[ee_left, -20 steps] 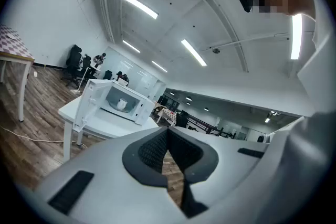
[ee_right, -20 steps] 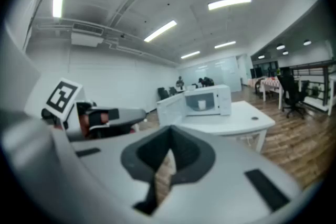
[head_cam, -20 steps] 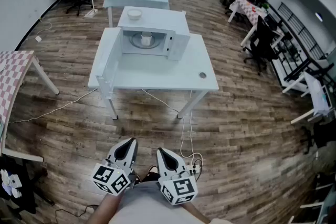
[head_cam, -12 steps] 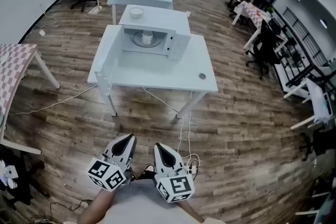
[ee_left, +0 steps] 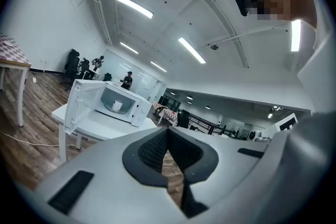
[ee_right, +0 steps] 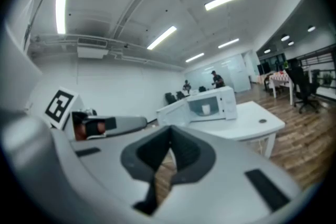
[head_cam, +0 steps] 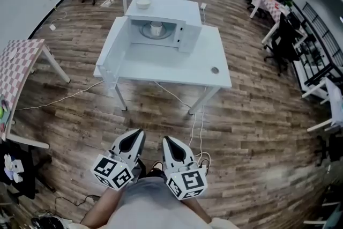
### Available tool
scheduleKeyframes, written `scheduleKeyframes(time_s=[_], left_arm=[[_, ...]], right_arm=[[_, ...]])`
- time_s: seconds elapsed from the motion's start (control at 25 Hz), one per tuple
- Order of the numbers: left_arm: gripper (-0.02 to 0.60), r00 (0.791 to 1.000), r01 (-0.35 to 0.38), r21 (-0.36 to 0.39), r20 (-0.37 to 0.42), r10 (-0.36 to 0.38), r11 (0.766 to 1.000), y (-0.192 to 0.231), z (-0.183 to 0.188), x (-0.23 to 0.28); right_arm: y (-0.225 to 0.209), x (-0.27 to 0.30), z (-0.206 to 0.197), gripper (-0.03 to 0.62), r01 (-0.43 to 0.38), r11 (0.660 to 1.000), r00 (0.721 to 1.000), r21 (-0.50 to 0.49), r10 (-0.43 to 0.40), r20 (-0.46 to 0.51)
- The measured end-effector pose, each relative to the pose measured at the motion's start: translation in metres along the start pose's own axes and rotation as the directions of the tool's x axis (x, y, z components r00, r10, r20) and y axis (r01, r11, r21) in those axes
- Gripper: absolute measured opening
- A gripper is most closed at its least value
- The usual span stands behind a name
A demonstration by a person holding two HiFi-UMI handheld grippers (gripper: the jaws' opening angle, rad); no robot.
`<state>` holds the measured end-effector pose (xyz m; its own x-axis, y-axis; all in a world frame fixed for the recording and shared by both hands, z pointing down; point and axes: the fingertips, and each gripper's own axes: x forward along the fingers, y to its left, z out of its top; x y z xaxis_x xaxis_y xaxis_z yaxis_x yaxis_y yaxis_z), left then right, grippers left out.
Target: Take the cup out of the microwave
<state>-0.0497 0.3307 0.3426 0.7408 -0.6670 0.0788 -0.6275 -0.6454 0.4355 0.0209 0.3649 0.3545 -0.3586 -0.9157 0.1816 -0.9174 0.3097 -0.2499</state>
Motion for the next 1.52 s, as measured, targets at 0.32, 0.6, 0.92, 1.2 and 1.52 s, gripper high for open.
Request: scheduleKeyframes(time_s=[0.32, 0.6, 0.92, 1.2, 1.52], left_arm=[[0.011, 1.000, -0.007, 0.011, 0.002, 0.007, 1.000, -0.004, -0.003, 0.020], [0.010, 0.999, -0.004, -0.004, 0.052, 0.004, 1.000, 0.011, 0.012, 0.038], [0.009, 0.999, 0.015, -0.013, 0.032, -0.015, 1.000, 0.027, 0.017, 0.067], [0.011, 1.000, 0.018, -0.030, -0.005, -0.018, 0.999, 0.049, 0.024, 0.090], [0.011, 0.998, 0.030, -0.069, -0.056, -0.033, 0.997, 0.076, 0.027, 0.112]], right_arm=[[-0.006, 0.012, 0.006, 0.023, -0.035, 0.999, 0.999, -0.039, 0.035, 0.002], [-0.009, 0.032, 0.016, 0.023, -0.076, 0.995, 0.997, -0.060, 0.077, 0.010], [-0.026, 0.061, 0.023, 0.023, -0.063, 0.996, 0.998, -0.062, 0.063, 0.005], [-0.032, 0.095, 0.027, 0.023, -0.083, 0.995, 0.997, -0.058, 0.083, -0.002], [-0.039, 0.130, 0.030, 0.023, -0.085, 0.995, 0.996, -0.045, 0.084, -0.029]])
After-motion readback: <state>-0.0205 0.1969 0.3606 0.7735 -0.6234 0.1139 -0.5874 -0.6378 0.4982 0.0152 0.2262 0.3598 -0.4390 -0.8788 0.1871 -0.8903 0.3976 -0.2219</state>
